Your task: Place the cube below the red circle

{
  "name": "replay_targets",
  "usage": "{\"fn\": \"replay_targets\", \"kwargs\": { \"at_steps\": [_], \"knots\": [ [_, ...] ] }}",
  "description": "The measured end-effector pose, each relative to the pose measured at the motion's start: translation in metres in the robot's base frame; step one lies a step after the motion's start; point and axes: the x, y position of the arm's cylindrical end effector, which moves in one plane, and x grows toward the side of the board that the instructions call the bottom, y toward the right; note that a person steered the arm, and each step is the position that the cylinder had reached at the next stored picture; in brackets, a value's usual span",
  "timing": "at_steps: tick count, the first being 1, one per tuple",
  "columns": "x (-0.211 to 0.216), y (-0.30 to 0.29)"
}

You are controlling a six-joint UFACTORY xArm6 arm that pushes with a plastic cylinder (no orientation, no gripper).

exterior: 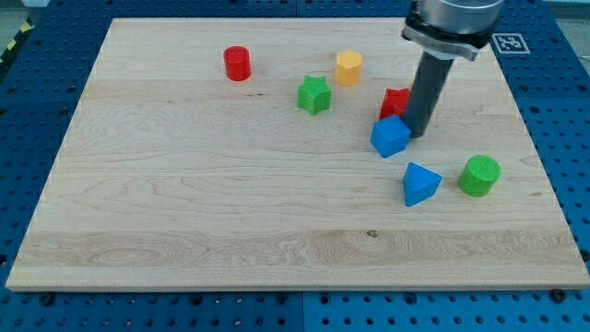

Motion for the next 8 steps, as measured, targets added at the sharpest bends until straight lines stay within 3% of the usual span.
{"fn": "replay_targets", "kwargs": {
  "at_steps": [4,8],
  "knots": [
    [0.04,-0.018],
    [0.028,-0.105]
  ]
}}
